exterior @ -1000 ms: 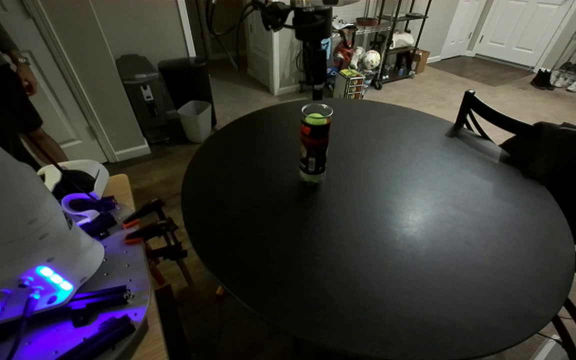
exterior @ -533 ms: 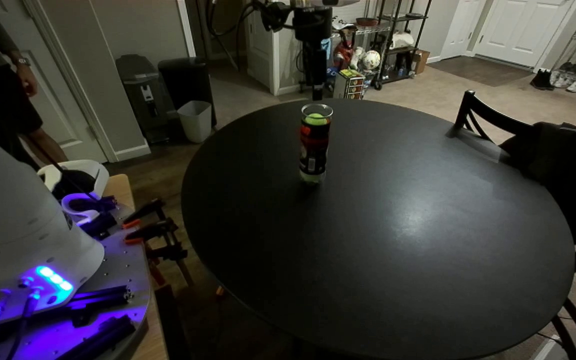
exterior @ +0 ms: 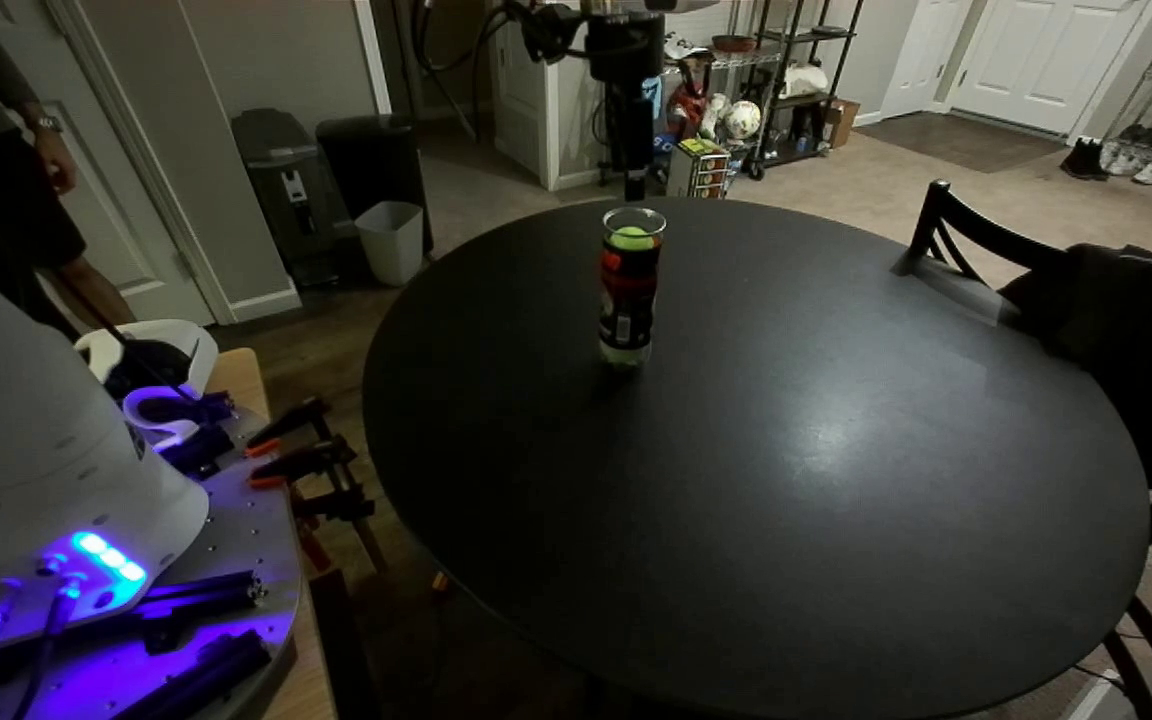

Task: Put the tennis ball in the black container.

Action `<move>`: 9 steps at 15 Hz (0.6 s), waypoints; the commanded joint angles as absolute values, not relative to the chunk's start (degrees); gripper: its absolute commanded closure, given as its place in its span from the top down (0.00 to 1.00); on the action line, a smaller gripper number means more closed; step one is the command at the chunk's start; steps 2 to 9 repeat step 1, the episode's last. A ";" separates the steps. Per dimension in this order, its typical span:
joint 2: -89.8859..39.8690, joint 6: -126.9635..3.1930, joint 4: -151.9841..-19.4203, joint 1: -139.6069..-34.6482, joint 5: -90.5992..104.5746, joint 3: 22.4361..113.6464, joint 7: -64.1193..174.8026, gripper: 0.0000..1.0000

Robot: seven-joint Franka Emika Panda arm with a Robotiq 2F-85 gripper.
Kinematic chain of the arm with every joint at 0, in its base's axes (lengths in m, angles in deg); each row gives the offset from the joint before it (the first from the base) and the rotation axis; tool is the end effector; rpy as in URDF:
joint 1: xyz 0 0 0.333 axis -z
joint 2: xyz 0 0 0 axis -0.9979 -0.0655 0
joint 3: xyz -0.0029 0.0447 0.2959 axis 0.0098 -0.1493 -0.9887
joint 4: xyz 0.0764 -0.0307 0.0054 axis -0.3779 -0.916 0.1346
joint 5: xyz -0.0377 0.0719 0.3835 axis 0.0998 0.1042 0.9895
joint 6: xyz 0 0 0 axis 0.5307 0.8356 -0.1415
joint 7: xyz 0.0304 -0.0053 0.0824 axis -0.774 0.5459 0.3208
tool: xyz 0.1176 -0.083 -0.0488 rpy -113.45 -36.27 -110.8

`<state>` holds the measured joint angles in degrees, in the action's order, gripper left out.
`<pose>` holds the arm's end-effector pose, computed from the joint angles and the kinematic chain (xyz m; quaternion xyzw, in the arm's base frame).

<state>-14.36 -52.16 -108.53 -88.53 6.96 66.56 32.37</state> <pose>0.5808 -0.0056 0.3497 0.9733 -0.2259 0.0378 0.0153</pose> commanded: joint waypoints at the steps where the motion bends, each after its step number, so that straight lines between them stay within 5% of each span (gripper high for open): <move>1: -14.36 -52.02 -108.43 -88.12 6.92 66.15 32.37 1.00; 9: -14.36 -52.02 -108.43 -88.12 6.92 66.15 32.37 1.00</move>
